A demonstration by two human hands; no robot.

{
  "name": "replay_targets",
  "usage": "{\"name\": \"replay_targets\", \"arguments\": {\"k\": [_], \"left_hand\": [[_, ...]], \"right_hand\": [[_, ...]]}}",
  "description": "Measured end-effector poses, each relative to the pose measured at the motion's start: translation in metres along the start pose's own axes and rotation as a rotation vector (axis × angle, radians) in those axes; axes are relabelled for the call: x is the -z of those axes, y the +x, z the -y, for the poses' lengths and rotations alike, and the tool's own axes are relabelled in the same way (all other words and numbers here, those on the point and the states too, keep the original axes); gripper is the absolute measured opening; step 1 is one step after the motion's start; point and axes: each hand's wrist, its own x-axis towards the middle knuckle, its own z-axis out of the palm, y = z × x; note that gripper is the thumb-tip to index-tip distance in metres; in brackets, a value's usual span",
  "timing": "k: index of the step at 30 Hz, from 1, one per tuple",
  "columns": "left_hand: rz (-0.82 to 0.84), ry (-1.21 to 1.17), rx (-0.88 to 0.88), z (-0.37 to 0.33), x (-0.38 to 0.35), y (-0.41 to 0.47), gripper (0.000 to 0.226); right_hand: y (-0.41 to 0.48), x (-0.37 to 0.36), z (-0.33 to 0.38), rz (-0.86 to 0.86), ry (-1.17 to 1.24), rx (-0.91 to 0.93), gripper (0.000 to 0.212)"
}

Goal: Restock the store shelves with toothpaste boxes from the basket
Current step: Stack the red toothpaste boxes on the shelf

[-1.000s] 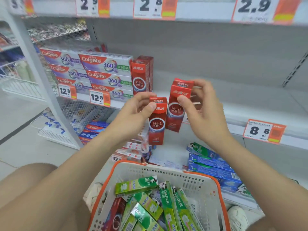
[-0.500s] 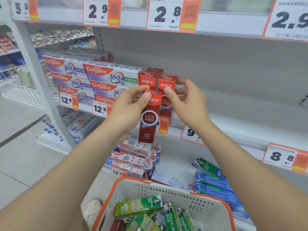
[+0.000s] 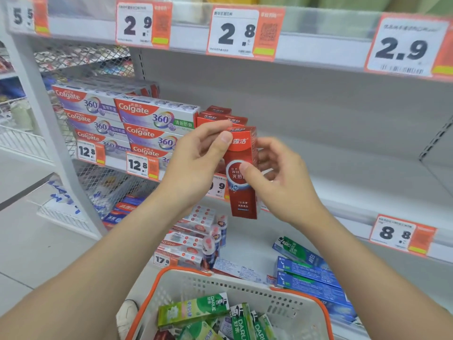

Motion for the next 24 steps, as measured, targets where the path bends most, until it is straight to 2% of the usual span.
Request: {"name": "replay_targets", "arguments": {"k": [2, 4, 6, 10, 13, 17, 20, 24], "left_hand": [[-0.009, 0.061, -0.052, 0.002, -0.002, 0.001, 0.032], [-0.071, 0.283, -0.157, 0.007, 0.003, 0.006, 0.032], [-0.156, 0.507, -0.23, 0.013, 0.01, 0.01, 0.036], [-0.219, 0.775, -0.321, 0.018, 0.017, 0.02, 0.045], [-0.233, 0.898, -0.395, 0.02, 0.018, 0.027, 0.054], [-0.22, 0.99, -0.421, 0.019, 0.018, 0.03, 0.062], [-0.191, 1.061, -0.393, 0.02, 0.019, 0.031, 0.068], [-0.128, 1.149, -0.401, 0.025, 0.021, 0.035, 0.067]], "right_hand": [[0.002, 0.006, -0.003, -0.151, -0.002, 0.028, 0.039], [0.009, 0.014, -0.008, -0.317, 0.03, 0.005, 0.041], [0.017, 0.02, -0.019, -0.38, 0.035, -0.048, 0.043], [0.037, 0.012, -0.041, -0.272, -0.123, -0.112, 0.046], [0.058, -0.004, -0.055, -0.165, -0.133, -0.153, 0.046], [0.071, -0.022, -0.054, 0.096, 0.122, -0.242, 0.034], [0.071, -0.027, -0.047, 0.178, 0.241, -0.247, 0.026], [0.064, -0.027, -0.051, 0.276, 0.2, -0.209, 0.038]]}}
